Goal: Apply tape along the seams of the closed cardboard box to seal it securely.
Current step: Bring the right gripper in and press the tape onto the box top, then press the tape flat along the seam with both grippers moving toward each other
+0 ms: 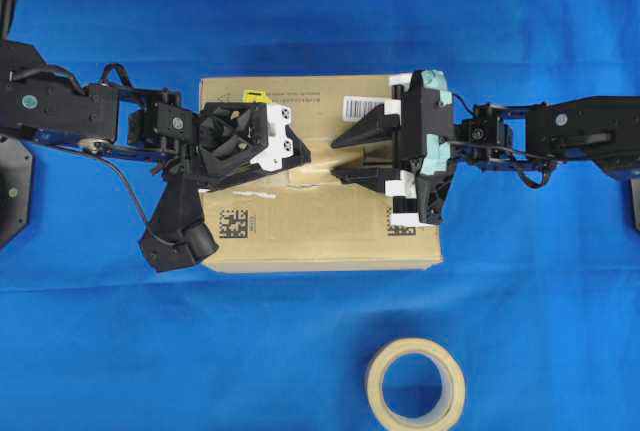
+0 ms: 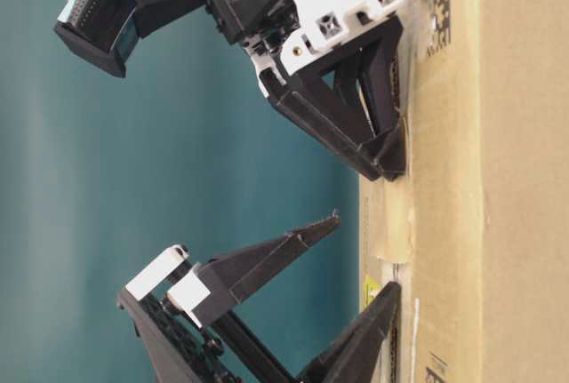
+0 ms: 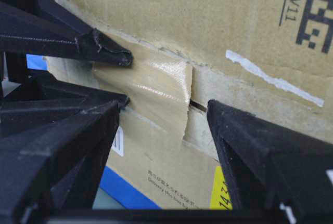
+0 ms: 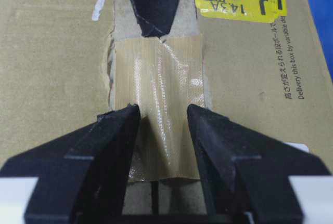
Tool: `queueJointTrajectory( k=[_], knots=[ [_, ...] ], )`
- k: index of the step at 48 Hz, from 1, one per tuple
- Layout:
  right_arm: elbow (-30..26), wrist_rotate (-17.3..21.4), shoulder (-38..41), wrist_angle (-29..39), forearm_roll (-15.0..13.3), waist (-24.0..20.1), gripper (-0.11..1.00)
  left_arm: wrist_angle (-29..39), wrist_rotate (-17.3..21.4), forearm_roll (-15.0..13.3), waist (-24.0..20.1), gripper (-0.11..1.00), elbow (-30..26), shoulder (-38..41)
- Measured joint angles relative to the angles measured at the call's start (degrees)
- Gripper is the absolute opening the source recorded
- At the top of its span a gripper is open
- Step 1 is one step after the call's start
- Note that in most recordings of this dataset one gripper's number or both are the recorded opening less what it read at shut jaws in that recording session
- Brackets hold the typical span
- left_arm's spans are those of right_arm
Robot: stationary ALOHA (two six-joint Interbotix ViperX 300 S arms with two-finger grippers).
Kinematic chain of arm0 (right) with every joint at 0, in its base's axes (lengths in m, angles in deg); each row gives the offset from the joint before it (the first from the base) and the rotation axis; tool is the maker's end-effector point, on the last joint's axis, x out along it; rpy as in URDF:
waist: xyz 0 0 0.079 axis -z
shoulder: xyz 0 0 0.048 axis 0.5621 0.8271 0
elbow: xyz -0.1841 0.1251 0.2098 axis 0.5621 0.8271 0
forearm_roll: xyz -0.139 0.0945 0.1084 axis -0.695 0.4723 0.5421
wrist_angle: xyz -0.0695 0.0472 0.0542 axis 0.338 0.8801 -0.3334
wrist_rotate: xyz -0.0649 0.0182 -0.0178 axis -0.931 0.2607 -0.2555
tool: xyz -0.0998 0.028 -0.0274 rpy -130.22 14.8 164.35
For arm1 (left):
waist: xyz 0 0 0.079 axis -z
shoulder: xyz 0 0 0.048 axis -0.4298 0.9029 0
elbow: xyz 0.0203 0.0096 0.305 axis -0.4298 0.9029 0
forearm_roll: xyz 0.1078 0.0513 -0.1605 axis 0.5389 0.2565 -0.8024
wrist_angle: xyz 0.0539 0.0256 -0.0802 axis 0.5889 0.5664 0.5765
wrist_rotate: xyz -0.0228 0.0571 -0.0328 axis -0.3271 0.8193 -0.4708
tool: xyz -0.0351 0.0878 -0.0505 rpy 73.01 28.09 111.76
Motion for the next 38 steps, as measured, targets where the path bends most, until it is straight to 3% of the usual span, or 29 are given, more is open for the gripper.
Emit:
queueJointTrajectory(
  k=[10, 18, 21, 26, 31, 33, 38],
  knots=[
    [0.26, 0.09, -0.97, 0.44, 0.09, 0.00, 0.51, -4.31, -1.85, -0.18, -0.09, 0.68, 0.35, -1.85],
    [1.67, 0.00, -5.89, 1.76, 0.00, -0.26, 0.51, -11.69, -7.12, -0.44, -0.09, 0.68, 3.43, -4.48],
    [2.29, -0.09, -8.17, 1.67, 0.00, -0.35, 0.51, -14.85, -10.72, -0.44, 0.00, 0.68, 4.66, -5.54],
    [3.34, 0.00, -11.69, -0.18, -0.18, -0.44, 0.51, -20.30, -18.81, -0.62, 0.00, 0.67, 6.15, -7.12],
    [4.22, -0.09, -13.45, -3.69, -0.18, -0.18, 0.45, -25.31, -31.38, -0.97, 0.18, 0.59, 6.77, -7.56],
    [4.31, -0.09, -13.54, -4.83, -0.26, 0.18, 0.38, -26.81, -38.23, -0.97, 0.26, 0.48, 6.86, -7.56],
    [4.31, -0.09, -13.18, -6.06, -0.26, 0.97, 0.06, -28.92, -53.44, -0.97, 0.35, 0.20, 6.86, -7.03]
  ],
)
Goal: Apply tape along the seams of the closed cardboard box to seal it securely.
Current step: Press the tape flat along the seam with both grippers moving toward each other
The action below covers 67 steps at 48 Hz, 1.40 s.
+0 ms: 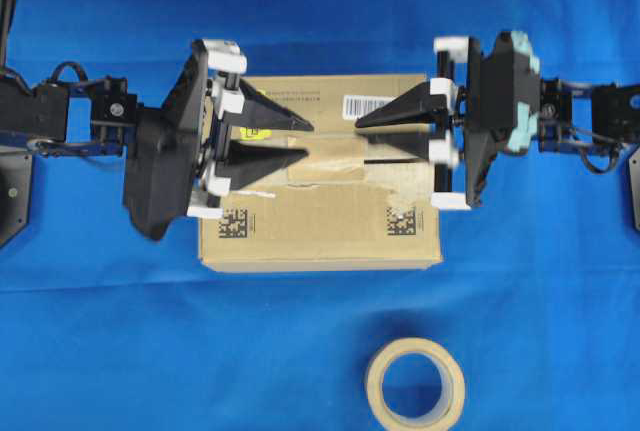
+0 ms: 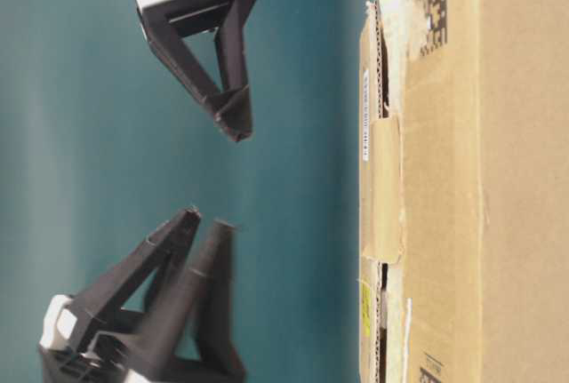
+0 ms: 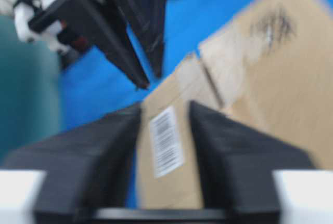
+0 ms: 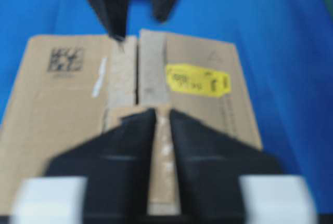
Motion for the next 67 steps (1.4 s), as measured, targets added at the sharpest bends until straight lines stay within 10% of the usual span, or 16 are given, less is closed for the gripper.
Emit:
queueJointTrajectory(
  k=[9, 67],
  knots=[
    [-0.79, 0.00, 2.90, -0.35, 0.00, 0.26, 0.00, -2.37, -17.14, 0.53, 0.09, 0.00, 0.00, 3.87],
    [-4.83, 0.88, 16.26, -0.62, 1.23, -0.53, 0.00, -8.70, -26.98, 0.09, -1.67, 0.00, 4.04, 15.91]
  ],
)
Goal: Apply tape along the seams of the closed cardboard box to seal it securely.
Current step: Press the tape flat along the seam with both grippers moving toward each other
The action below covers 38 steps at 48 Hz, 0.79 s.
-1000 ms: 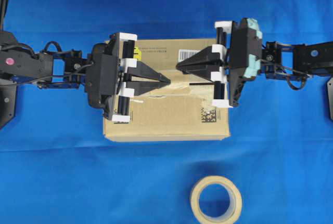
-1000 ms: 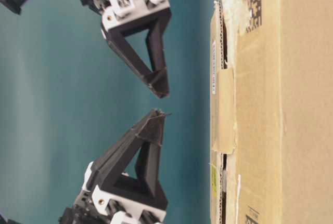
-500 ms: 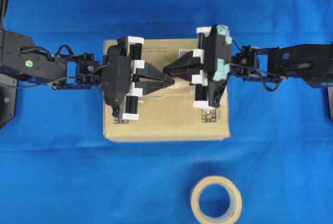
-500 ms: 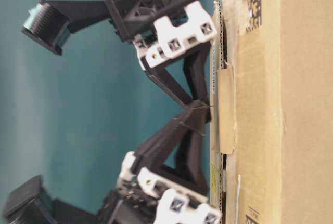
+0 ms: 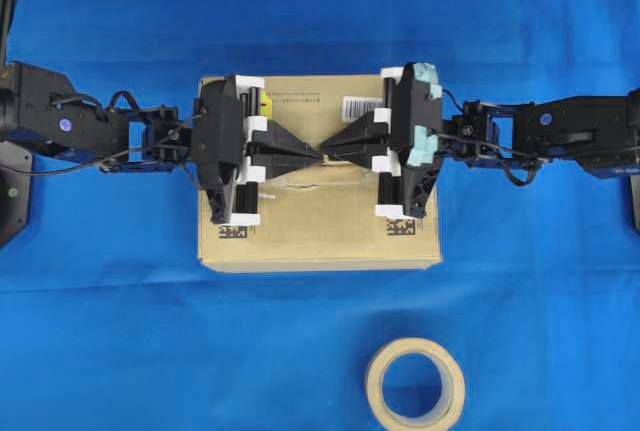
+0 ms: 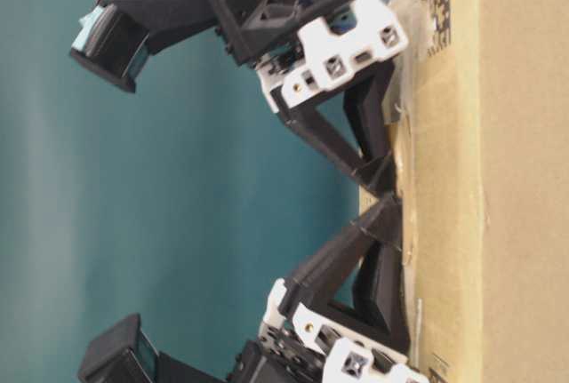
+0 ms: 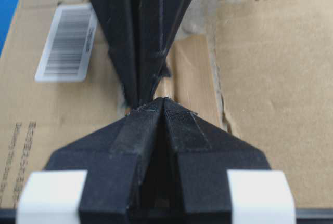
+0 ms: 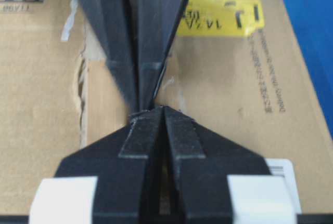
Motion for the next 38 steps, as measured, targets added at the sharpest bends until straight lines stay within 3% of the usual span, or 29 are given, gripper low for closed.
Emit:
queueJointTrajectory(
  k=[38],
  knots=[
    [7.91, 0.09, -5.98, 0.09, 2.55, -0.18, 0.00, -0.18, -3.60, 0.00, -1.05, 0.00, 5.98, -4.04]
  ],
)
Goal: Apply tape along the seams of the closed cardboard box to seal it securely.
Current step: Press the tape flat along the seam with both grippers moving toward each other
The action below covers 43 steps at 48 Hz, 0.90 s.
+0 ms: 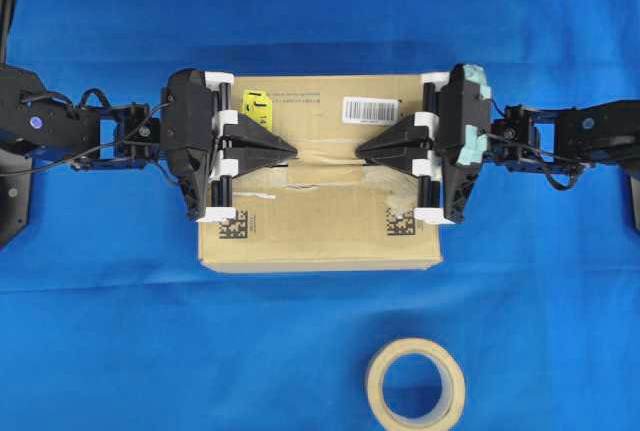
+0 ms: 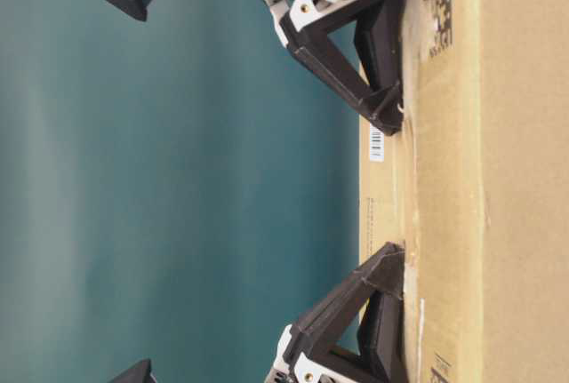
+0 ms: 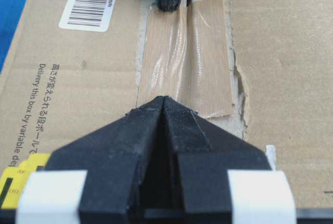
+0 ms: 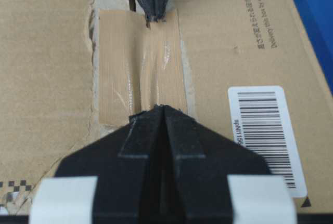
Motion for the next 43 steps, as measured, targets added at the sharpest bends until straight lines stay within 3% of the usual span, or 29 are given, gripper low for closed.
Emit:
queueJointTrajectory(
  k=[19, 43],
  knots=[
    [-2.02, -0.88, -7.82, 0.09, -0.88, 0.00, 0.00, 0.35, 2.37, 0.00, 0.00, 0.00, -1.67, -8.70],
    [-8.96, -0.70, 4.66, -0.26, -0.88, -0.09, 0.00, -1.23, 2.55, 0.09, 4.31, 0.00, -7.21, 2.20]
  ],
)
